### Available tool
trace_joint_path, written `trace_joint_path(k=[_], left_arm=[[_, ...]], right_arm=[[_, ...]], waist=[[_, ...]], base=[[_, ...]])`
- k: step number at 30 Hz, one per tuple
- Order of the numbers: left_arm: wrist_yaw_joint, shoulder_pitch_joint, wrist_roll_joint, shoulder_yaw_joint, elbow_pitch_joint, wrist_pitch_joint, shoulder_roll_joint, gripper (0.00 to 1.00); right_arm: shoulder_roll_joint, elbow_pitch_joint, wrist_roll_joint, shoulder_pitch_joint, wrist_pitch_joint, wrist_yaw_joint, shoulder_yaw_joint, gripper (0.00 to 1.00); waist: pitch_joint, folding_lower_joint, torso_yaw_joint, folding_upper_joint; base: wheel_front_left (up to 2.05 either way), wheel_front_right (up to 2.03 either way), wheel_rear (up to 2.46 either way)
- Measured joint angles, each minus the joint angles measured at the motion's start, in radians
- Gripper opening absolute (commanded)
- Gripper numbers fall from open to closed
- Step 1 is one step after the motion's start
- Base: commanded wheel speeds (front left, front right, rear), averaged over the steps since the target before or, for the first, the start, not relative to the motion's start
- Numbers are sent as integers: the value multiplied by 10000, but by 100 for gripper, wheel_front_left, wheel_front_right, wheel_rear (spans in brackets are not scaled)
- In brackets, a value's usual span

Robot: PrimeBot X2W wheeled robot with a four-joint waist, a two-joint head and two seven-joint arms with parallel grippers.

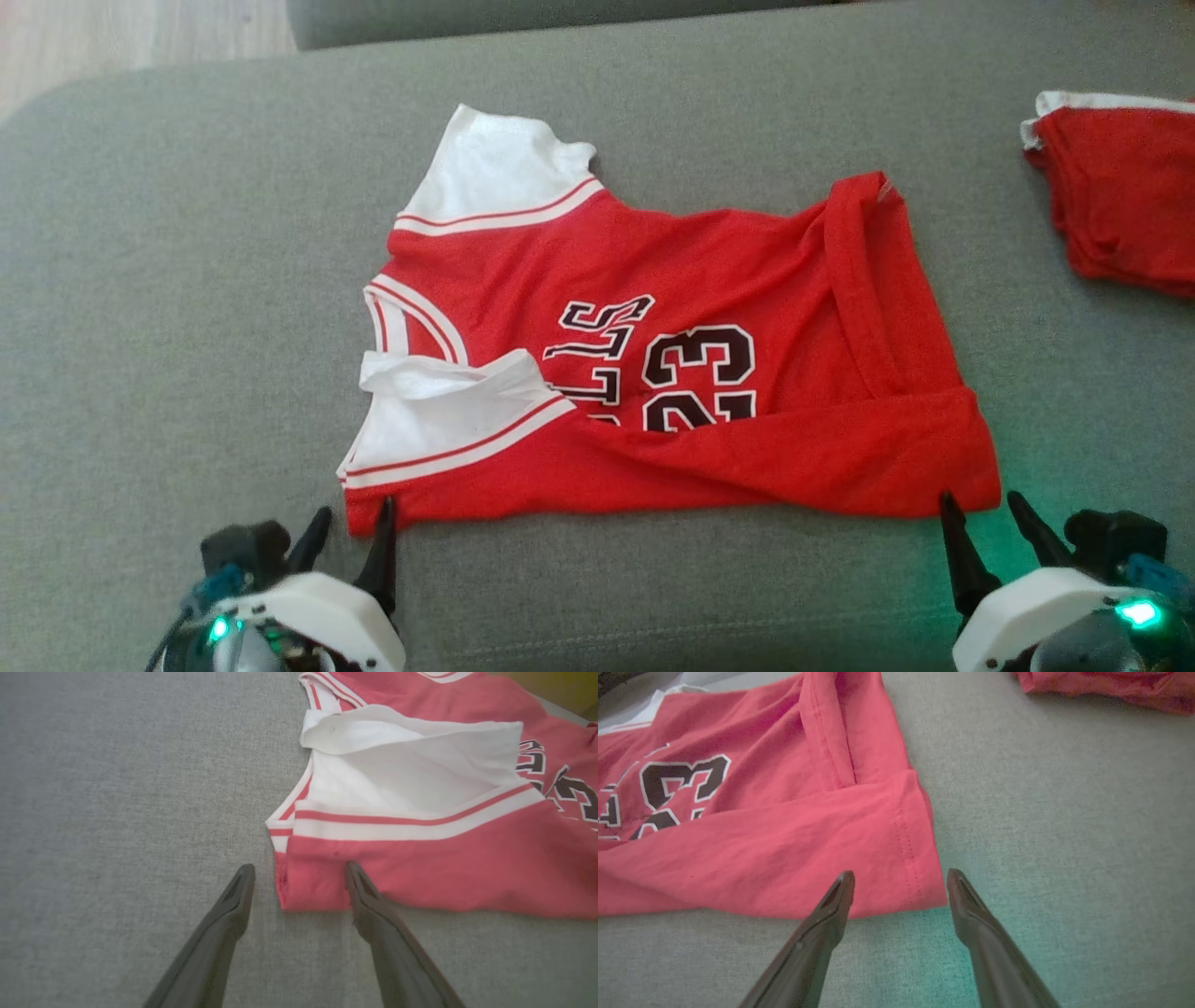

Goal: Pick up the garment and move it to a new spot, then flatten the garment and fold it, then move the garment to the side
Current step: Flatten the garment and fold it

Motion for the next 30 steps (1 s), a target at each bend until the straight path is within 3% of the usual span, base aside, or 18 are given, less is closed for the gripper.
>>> trace_joint_path(k=[13, 14, 15, 16, 17, 18, 19, 30], left_arm=[[-552, -1035, -360, 36, 466, 274, -13, 100], [-631, -1086, -385, 25, 504, 274, -13, 96], [-702, -1124, -412, 21, 546, 274, -4, 49], [-713, -1172, -435, 27, 581, 272, -4, 14], [-717, -1233, -435, 27, 629, 272, -2, 0], [-780, -1274, -435, 12, 652, 272, -2, 0], [-802, -1290, -449, -10, 658, 272, -21, 0], [-414, -593, -527, 31, -255, -19, -31, 0]], right_arm=[[25, 612, 13, -1084, 441, 0, -345, 100], [25, 704, 13, -1159, 487, 0, -353, 100], [25, 786, 13, -1220, 487, 0, -357, 100], [25, 853, 17, -1262, 487, 0, -357, 100], [25, 928, 46, -1296, 499, 0, -359, 50], [25, 980, 107, -1325, 497, 0, -359, 31], [25, 1014, 125, -1368, 497, 0, -376, 0], [35, 803, 619, -1345, 393, 0, -616, 0]], waist=[[766, 0, -34, 0], [803, 0, -34, 0], [836, 0, -34, 0], [864, 0, -32, 0], [887, 0, -28, 0], [907, 0, -21, 0], [919, 0, -14, 0], [733, 1, 134, 0]], base=[[0, 0, 0], [0, 0, 0], [0, 0, 0], [0, 0, 0], [0, 0, 0], [0, 0, 0], [0, 0, 0], [0, 0, 0]])
